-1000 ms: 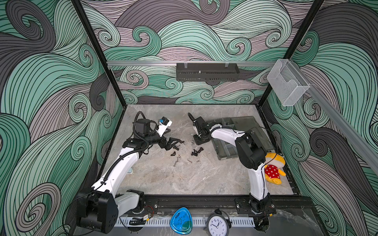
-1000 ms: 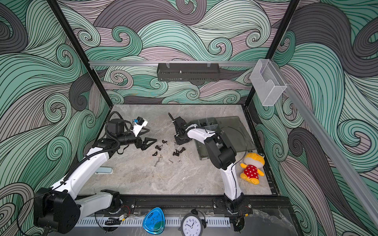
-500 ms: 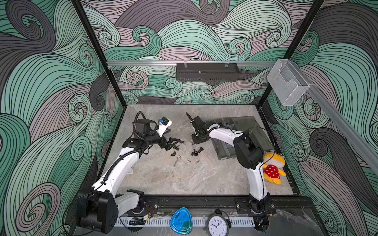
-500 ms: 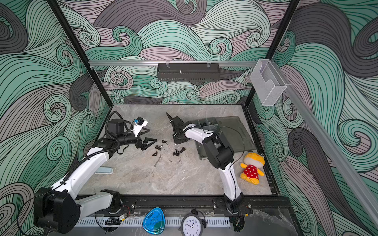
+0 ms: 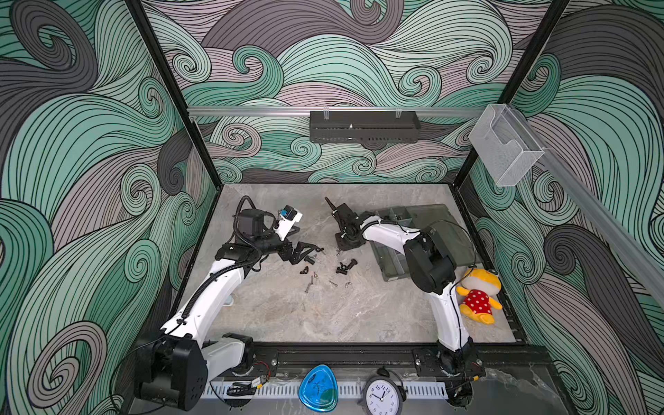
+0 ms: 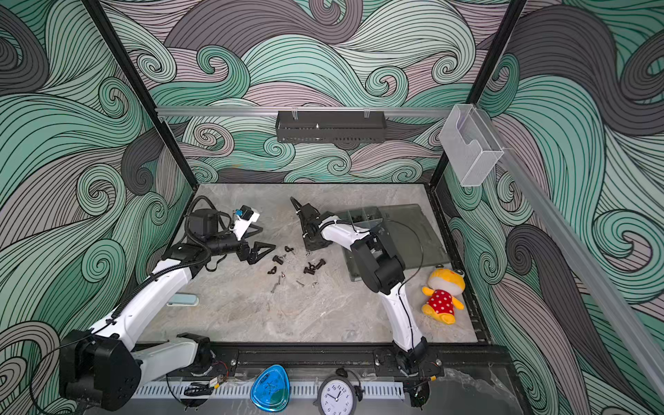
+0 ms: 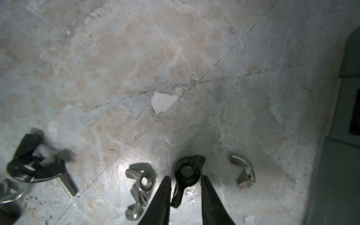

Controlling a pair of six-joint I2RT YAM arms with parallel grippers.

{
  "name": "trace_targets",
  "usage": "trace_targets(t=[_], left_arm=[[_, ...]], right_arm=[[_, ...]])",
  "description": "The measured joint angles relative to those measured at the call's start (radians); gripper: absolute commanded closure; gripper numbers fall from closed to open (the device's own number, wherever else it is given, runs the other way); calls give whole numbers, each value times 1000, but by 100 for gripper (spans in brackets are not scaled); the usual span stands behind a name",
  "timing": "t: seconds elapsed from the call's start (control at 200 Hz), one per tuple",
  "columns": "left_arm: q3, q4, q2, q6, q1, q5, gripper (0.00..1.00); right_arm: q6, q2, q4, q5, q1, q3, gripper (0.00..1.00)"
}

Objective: Sort the screws and nuts into containers
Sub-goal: Pick up the nut from the center of the table.

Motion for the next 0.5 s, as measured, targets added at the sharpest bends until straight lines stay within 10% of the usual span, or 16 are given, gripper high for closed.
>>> trace_targets(t=[0.5], left_arm=[[0,-2,0,3,0,0,2]], right_arm=[[-9,-3,-2,18,0,0,100]])
